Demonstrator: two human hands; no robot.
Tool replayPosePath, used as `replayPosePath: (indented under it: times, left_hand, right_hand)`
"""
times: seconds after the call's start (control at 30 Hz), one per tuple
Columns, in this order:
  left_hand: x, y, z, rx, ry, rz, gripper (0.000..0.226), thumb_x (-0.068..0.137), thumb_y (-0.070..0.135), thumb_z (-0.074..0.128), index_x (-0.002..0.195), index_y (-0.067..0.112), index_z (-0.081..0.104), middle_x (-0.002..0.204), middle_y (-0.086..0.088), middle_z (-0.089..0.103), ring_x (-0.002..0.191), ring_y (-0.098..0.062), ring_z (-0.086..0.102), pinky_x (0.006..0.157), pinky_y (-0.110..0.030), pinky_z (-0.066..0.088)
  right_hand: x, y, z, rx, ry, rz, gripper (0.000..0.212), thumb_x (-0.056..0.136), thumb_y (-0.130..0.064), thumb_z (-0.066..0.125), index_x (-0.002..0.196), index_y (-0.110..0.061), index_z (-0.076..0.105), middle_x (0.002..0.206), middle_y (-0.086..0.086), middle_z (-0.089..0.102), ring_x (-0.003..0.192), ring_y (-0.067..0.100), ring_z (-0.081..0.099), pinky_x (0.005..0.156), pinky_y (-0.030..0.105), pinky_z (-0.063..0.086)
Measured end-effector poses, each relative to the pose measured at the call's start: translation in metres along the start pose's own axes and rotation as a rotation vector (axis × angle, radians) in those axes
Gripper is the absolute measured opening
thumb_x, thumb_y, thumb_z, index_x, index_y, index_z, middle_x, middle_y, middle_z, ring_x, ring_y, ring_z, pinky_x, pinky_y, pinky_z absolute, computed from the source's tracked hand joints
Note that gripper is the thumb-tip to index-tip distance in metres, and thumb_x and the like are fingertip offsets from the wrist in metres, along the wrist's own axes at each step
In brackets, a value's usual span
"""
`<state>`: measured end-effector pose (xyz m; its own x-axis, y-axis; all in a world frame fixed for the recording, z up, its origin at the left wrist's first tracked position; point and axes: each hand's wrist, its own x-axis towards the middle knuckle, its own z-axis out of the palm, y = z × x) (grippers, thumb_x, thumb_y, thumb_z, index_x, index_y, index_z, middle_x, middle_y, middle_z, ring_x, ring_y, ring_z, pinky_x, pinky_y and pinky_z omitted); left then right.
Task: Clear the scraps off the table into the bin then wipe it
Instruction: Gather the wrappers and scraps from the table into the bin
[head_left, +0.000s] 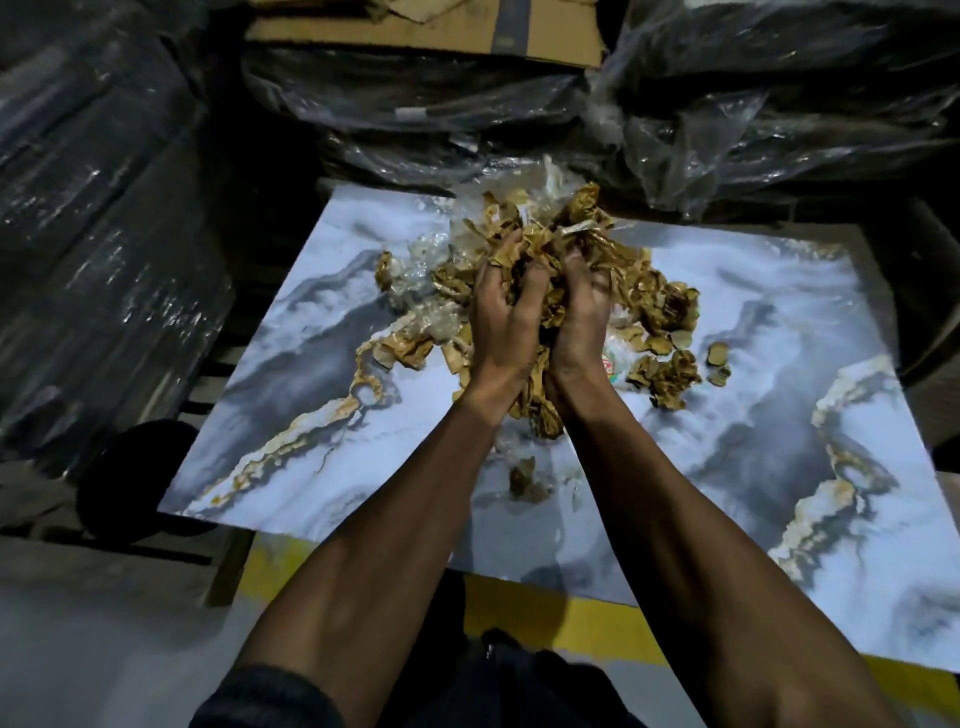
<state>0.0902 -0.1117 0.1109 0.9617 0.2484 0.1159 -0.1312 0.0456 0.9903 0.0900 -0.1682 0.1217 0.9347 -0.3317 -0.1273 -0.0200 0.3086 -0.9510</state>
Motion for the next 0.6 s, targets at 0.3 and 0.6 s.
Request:
replayPosePath:
  times: [0.3, 0.6]
  left_hand:
    - [-0.019, 0.018, -0.017, 0.028, 0.241, -0.018, 0.053, 0.083, 0.04, 0.052, 0.122, 0.004, 0.058, 0.119, -0.011, 0.064, 0.109, -0.022, 0.06, 0.09, -0.032, 0.048]
    - [-0.025, 0.029, -0.077, -0.045, 0.413, 0.014, 0.063, 0.076, 0.047, 0.055, 0.121, 0.004, 0.059, 0.119, -0.01, 0.066, 0.11, -0.02, 0.061, 0.094, -0.033, 0.05]
  right_hand:
    - [-0.02, -0.006, 0.013, -0.021, -0.169, 0.046, 0.041, 0.094, -0.037, 0.057, 0.113, -0.001, 0.065, 0.109, 0.015, 0.07, 0.098, 0.021, 0.069, 0.091, 0.042, 0.055]
    - [-0.055, 0.002, 0.062, -0.006, -0.358, 0.074, 0.037, 0.095, -0.027, 0.057, 0.116, 0.002, 0.061, 0.108, 0.016, 0.07, 0.097, 0.024, 0.069, 0.084, 0.033, 0.057]
